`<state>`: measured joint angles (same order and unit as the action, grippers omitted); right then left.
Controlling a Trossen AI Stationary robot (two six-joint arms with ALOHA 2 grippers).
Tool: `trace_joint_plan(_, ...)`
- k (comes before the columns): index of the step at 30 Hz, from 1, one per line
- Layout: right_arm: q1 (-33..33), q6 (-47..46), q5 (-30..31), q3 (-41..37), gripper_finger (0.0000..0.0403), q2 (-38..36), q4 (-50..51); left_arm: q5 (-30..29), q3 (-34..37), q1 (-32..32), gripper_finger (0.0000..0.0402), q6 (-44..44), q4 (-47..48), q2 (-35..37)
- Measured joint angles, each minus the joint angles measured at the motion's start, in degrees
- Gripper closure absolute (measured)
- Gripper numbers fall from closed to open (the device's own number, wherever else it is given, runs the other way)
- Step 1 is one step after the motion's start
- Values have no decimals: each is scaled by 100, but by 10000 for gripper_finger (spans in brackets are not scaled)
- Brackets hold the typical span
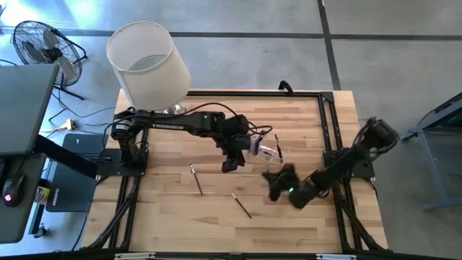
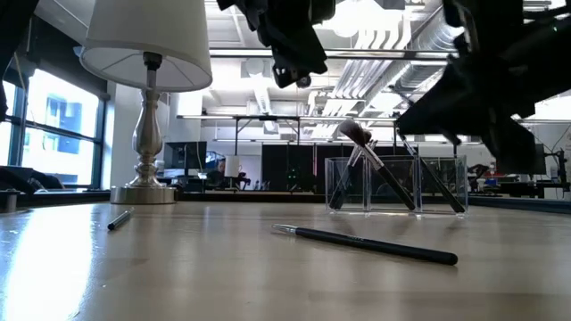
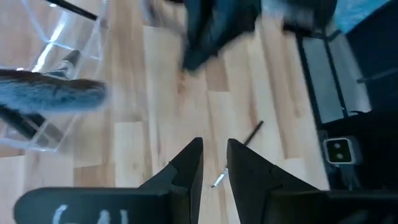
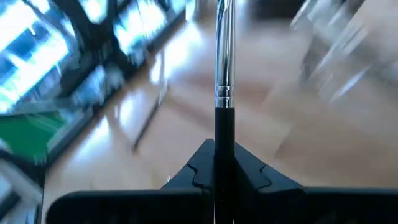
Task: Put items in baskets/containers
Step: Put the black eyeshadow brush into the transparent organizer
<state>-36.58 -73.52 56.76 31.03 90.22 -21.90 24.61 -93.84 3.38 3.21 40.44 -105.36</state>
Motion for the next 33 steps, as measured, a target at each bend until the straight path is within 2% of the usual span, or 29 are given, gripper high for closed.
trace_joint_plan(2, -4, 628, 341, -703, 389, -481, -1014, -255, 0, 0, 330, 2, -2, 0)
trace_joint_plan(5, -4, 1843, 380, -1727, 389, -1262, -2648, -787, 0, 0, 330, 114, -71, 0)
trace_joint_plan(8, 107, 3112, 3, -2550, 389, -1983, -4092, -1173, 0, 0, 330, 454, -254, 0)
trace_joint_plan(11, 397, 4313, -451, -3060, 389, -2588, -4838, -1466, 0, 2, 330, 689, -546, 0)
trace_joint_plan(14, 825, 5395, -977, -3011, 389, -3027, -4339, -1827, 0, 0, 330, 950, -858, 0)
trace_joint_plan(16, 1207, 5716, -1488, -2944, 389, -3124, -3985, -2008, 0, 0, 330, 1094, -1005, -31)
trace_joint_plan(24, 2527, 5863, -2870, -2960, 386, -3043, -3659, -2119, -7, 0, 330, 1533, -1111, -214)
trace_joint_plan(30, 3349, 6009, -4011, -2964, 388, -3021, -3575, -2112, -2, 0, 330, 1803, -1070, -219)
trace_joint_plan(33, 3669, 6094, -4370, -2964, 388, -3021, -3447, -2117, 4, 0, 330, 1813, -1023, -236)
